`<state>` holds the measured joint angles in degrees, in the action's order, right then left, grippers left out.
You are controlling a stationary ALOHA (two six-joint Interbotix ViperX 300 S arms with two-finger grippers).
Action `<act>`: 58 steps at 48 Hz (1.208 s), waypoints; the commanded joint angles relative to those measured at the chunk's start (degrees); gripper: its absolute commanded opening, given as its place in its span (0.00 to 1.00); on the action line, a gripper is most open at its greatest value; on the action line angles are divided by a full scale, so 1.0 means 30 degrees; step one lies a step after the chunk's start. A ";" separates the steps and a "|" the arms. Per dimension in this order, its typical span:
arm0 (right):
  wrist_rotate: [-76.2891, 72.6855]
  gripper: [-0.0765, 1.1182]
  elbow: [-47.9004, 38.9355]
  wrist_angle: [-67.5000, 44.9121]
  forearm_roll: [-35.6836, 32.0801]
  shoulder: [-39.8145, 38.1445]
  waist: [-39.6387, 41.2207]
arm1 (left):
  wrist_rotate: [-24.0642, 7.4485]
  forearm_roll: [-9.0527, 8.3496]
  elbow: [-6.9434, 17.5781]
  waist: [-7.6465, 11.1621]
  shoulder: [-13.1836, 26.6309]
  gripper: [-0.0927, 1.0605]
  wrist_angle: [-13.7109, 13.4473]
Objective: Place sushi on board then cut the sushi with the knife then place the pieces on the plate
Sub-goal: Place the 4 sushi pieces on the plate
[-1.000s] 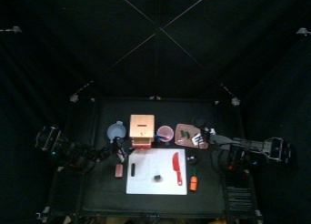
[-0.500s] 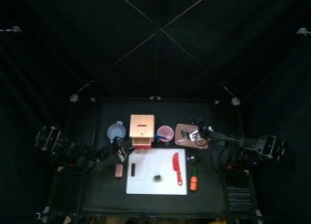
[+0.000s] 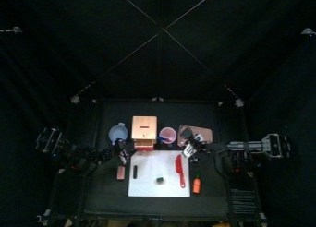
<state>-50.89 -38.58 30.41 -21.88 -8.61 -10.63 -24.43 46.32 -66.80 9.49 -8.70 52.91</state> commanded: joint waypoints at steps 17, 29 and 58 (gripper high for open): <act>0.9053 0.70 0.6826 0.2256 0.4131 0.5479 -0.1260 | 0.0088 -0.0264 0.0674 0.0000 -0.0059 0.82 0.0088; 1.1133 0.70 0.8203 0.2461 0.4834 0.7061 -0.1143 | 0.0088 -0.0234 0.0586 0.0029 -0.0088 0.82 0.0088; 1.1250 0.69 0.7734 0.2461 0.5625 0.7588 -0.0352 | 0.0088 -0.0234 0.0527 0.0029 -0.0117 0.82 0.0088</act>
<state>-17.05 -15.47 38.41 -5.36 17.05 -12.13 -24.08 45.79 -65.92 9.49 -8.61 52.91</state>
